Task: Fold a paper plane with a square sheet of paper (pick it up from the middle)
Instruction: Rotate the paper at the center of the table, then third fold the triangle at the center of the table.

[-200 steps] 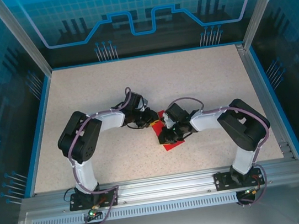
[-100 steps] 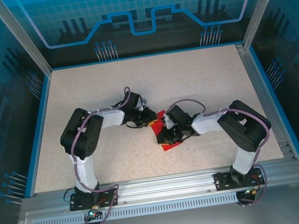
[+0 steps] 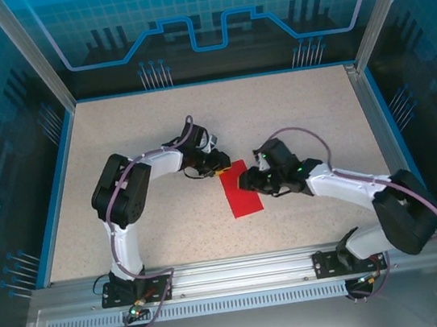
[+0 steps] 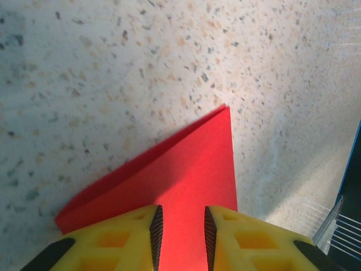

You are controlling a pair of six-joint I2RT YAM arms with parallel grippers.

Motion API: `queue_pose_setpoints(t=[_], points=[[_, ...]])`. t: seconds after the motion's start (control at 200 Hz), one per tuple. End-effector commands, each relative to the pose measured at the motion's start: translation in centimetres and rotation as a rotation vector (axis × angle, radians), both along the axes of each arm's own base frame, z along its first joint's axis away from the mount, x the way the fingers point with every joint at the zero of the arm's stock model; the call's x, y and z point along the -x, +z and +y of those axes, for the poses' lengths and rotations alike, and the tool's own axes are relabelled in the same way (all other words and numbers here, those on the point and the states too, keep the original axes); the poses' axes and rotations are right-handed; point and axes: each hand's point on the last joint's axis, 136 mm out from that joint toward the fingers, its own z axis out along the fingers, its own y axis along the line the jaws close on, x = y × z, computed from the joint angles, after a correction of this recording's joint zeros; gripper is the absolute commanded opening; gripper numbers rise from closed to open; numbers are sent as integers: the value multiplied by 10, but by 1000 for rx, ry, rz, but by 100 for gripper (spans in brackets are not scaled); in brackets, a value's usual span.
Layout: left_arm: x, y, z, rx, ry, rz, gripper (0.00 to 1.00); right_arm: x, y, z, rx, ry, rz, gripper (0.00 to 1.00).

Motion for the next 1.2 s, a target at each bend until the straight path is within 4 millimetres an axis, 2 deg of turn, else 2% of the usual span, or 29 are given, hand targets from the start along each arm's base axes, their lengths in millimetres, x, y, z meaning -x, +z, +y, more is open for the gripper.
queue_pose_setpoints(t=[0.0, 0.245, 0.72, 0.925, 1.19], points=[[7, 42, -11, 35, -64, -55, 30, 33, -41, -37, 163, 16, 154, 39], [29, 27, -13, 10, -56, -11, 28, 43, -51, -29, 154, 53, 199, 40], [29, -16, -6, -66, -45, 61, 24, 50, -76, -15, 187, 94, 262, 42], [37, -33, -2, -89, -52, 92, 24, 39, -67, 4, 96, 104, 220, 40], [39, -36, -1, -97, -64, 92, 24, 20, -56, 21, 46, 91, 191, 43]])
